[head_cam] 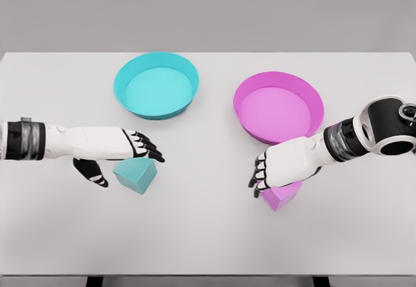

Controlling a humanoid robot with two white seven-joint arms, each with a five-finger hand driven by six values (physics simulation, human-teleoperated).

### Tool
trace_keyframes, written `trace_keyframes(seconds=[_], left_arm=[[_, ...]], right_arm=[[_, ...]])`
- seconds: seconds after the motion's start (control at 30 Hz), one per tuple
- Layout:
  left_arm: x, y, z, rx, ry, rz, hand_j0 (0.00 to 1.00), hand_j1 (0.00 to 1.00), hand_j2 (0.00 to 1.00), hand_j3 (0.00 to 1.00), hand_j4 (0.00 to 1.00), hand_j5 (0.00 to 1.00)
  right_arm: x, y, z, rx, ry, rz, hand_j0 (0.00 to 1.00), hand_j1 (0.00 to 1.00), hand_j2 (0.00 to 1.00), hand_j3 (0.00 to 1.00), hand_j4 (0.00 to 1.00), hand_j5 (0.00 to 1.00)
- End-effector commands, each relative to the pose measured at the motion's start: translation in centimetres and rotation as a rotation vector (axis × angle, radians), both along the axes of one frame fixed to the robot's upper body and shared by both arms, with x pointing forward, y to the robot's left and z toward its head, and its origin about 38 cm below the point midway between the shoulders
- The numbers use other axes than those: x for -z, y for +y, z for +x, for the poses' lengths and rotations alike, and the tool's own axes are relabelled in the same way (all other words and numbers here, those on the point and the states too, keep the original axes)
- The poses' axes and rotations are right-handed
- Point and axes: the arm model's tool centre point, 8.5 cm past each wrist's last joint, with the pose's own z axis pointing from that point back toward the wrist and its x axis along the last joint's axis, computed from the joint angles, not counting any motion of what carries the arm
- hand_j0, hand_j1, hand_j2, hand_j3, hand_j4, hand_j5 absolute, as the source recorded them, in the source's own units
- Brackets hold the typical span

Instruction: Place the blocks in the corresponding plates according to their colors

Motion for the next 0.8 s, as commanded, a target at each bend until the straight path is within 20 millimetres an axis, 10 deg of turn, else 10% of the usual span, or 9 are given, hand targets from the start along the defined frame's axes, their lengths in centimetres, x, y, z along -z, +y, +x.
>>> trace_keyframes(seconds=[0.0,0.47,0.77], left_arm=[[0.1,-0.2,0.2,-0.013,0.001,0.001,1.0,1.0,1.0,1.0,1.0,1.0],[1.3,-0.3,0.6,-0.068,0.011,0.031,1.0,1.0,1.0,1.0,1.0,1.0],[1.9,-0.8,0.6,-0.081,0.027,0.025,1.0,1.0,1.0,1.0,1.0,1.0]], right_arm=[[0.0,0.0,0.0,-0.001,-0.001,-0.001,0.7,0.7,0.7,0.7,0.7,0.7],[-1.0,0.1,0.5,0.017,0.003,0.029,0.59,0.59,0.59,0.59,0.59,0.59],[-6.8,-1.1,4.2,0.155,-0.037,0.206,0.59,0.59,0.59,0.59,0.59,0.59]])
